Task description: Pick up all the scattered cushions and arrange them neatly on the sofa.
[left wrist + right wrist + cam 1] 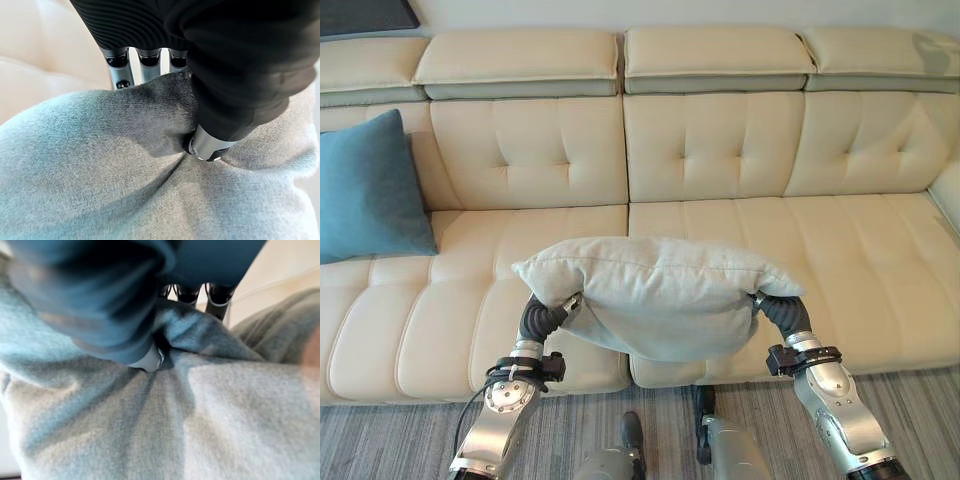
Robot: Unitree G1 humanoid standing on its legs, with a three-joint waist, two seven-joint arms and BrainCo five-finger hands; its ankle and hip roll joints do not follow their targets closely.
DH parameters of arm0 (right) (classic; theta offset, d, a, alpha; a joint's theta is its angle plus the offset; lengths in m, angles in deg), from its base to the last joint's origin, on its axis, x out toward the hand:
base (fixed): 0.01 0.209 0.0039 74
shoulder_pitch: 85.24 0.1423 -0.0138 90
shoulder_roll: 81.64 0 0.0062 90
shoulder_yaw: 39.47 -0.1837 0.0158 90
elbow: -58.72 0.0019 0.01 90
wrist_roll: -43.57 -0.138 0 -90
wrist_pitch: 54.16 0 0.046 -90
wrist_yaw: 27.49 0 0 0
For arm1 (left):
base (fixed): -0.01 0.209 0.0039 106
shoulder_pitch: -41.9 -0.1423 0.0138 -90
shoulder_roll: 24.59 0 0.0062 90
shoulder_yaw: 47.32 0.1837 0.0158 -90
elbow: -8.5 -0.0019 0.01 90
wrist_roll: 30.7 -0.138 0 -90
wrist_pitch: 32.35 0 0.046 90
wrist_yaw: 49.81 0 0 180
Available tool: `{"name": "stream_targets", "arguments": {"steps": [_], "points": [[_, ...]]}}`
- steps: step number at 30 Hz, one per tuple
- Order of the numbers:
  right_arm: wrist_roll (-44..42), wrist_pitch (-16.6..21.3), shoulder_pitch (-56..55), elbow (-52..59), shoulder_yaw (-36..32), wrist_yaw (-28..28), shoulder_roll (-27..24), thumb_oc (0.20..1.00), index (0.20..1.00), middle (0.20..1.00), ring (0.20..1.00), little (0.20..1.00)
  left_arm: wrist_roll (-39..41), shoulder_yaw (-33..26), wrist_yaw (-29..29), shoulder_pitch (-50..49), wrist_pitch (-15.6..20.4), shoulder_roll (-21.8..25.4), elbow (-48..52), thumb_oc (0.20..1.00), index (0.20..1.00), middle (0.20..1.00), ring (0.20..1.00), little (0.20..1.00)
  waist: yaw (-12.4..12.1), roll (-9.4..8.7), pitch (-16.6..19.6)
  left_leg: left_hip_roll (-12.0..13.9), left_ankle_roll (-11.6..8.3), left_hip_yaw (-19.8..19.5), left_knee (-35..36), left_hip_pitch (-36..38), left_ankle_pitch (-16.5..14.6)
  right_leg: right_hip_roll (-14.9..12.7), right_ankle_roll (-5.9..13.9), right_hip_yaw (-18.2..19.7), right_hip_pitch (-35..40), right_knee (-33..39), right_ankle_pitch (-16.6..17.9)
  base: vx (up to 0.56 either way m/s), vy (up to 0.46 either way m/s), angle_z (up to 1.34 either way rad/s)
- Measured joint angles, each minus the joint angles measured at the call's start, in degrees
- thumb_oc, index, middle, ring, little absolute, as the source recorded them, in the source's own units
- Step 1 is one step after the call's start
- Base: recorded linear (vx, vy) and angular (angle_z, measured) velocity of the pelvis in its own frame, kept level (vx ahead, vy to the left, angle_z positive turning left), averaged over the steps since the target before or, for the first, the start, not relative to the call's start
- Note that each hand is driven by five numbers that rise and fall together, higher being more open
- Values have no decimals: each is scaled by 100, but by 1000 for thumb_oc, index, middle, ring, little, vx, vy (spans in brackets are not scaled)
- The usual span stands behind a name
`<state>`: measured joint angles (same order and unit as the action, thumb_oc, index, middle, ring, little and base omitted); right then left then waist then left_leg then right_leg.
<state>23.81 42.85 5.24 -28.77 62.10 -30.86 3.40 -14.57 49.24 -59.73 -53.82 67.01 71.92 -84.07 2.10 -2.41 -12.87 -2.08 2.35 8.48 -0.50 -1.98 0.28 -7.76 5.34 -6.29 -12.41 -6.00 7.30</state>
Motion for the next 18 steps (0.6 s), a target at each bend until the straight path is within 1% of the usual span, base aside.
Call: {"name": "stream_targets", "arguments": {"steps": [2,4,5,6,7,8,9,10,11,13,14,16,17,18], "points": [[3,7,493,-47,155,-128,-107,200,200,200,200,200,12,-22,-174,82,21,-20,-2,200,200,200,200,200,-62,66,12,133,-141,-5,-1,-90,79,158,-87,-31,3,197,80,52,-58,1],[2,18,847,-134,242,-202,-155,200,200,200,200,200,12,-25,-258,250,32,-15,-43,200,200,200,200,200,-127,104,18,224,-213,-36,-14,-184,76,242,-143,-112,12,333,118,1,-56,6],[3,22,1311,-337,291,-262,-219,200,200,200,200,200,14,-22,-356,562,37,-20,-193,200,200,200,200,200,-110,109,17,254,-293,-55,-5,-250,99,292,-164,-191,-14,393,150,-34,-68,17],[3,28,1416,-345,259,-284,-209,200,200,200,200,200,14,-25,-375,646,63,-22,-209,200,200,200,200,200,-127,112,16,289,-302,-79,3,-259,118,331,-173,-199,-19,399,145,-66,-93,13],[-4,46,1802,-528,376,-429,-156,200,200,200,200,200,20,37,-525,935,142,2,-422,200,200,200,200,200,-169,129,39,348,-375,-150,-100,-446,105,344,-201,-291,-104,438,150,-101,-44,10],[-15,76,2372,-797,421,-537,-123,200,200,200,200,200,21,77,-709,1515,164,31,-795,200,200,200,200,200,-167,153,60,354,-409,-152,-180,-735,68,343,-224,-317,-360,418,174,-100,-44,11],[-32,132,2648,-933,419,-603,-83,200,200,200,200,200,23,74,-794,1789,167,52,-935,200,200,200,200,200,-175,157,61,325,-425,-154,-172,-881,129,338,-240,-315,-505,425,233,-111,-48,13],[-70,243,3230,-1318,454,-739,-36,200,200,200,200,200,28,191,-1000,2374,245,117,-1346,200,200,200,200,200,-210,163,58,310,-397,-155,-203,-1149,226,330,-359,-309,-763,442,340,-58,-44,2],[-184,302,3807,-1903,492,-913,56,200,200,200,200,200,81,362,-1208,3026,274,214,-1891,200,200,200,200,200,-292,174,58,306,-394,-163,-244,-1355,276,323,-436,-312,-958,443,403,-58,-44,3],[-294,290,4403,-2498,535,-1180,85,200,200,200,200,200,96,554,-1393,3729,274,267,-2375,200,200,200,200,200,-321,207,46,307,-429,-177,-204,-1539,360,323,-444,-333,-1128,446,427,-16,-28,9],[-301,304,4474,-2574,541,-1245,74,200,200,200,200,200,97,637,-1468,3872,310,291,-2461,200,200,200,200,200,-347,216,42,314,-434,-183,-216,-1598,366,322,-447,-339,-1167,446,429,-13,-39,11],[-437,451,4810,-3107,561,-1431,28,200,200,200,200,200,124,1000,-1618,4499,434,401,-3065,200,200,200,200,200,-383,310,-4,316,-443,-294,-235,-1693,373,315,-456,-405,-1215,449,430,-13,-34,18],[-519,492,5229,-3636,606,-1535,18,200,200,200,200,200,134,1318,-1645,5054,441,488,-3562,200,200,200,200,200,-384,387,-44,299,-450,-383,-269,-1823,376,294,-462,-486,-1293,454,420,-24,-44,31],[-591,498,5503,-3889,595,-1634,-43,200,200,200,200,200,150,1409,-1650,5342,462,510,-3695,200,200,200,200,200,-398,445,-77,298,-468,-448,-256,-1958,396,277,-461,-524,-1411,444,421,-24,-44,29]]}}
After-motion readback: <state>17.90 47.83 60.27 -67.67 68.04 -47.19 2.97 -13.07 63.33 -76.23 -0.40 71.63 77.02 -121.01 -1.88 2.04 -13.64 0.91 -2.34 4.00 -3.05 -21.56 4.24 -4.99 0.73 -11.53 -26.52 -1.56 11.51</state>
